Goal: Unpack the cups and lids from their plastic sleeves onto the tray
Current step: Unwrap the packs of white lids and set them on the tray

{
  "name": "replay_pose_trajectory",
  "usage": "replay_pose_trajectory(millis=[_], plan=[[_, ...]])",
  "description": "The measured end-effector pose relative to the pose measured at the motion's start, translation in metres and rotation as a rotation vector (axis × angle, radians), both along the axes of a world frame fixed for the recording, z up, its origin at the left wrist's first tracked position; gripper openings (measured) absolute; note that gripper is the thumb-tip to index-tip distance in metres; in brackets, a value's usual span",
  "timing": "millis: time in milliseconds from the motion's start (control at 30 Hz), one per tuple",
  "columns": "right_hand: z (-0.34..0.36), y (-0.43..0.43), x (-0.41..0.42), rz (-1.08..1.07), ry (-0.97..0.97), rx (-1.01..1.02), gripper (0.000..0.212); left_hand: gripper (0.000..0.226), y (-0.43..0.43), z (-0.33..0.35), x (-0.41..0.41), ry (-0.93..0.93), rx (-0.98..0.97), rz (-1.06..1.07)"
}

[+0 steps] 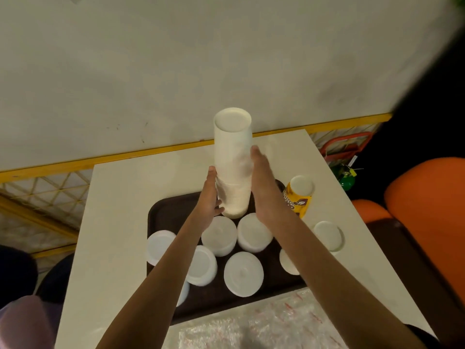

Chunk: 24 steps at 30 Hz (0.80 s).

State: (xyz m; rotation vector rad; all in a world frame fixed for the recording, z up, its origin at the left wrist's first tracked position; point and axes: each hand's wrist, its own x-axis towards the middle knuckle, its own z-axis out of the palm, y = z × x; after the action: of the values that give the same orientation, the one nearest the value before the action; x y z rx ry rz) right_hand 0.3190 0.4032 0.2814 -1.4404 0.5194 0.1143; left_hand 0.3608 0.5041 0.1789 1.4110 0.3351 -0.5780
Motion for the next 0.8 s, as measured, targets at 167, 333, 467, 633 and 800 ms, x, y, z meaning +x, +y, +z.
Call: replay_pose_trajectory(millis=[167,333,467,633,800], plan=[[0.064,-0.062,-0.007,0.050,-0.092,-0.076,0.054,0.078,-0.016,-0.002,0.000,0.032,-0.009,-0.002],[0.056,-0.128,0.008,0.082,-0.033,-0.275,0.052,0.082,-0.028,0.001,-0.001,0.032,-0.007,-0.019],[0.011,-0.163,0.014,0.130,0.077,-0.303,0.056,0.079,-0.039,0.003,0.000,0.024,0.002,-0.032],[-0.044,-0.173,0.013,0.167,0.199,-0.160,0.058,0.072,-0.057,0.009,-0.003,-0.029,0.034,-0.077],[-0.081,-0.174,0.015,0.194,0.269,-0.011,0.061,0.072,-0.077,0.010,-0.003,-0.017,0.043,-0.109]])
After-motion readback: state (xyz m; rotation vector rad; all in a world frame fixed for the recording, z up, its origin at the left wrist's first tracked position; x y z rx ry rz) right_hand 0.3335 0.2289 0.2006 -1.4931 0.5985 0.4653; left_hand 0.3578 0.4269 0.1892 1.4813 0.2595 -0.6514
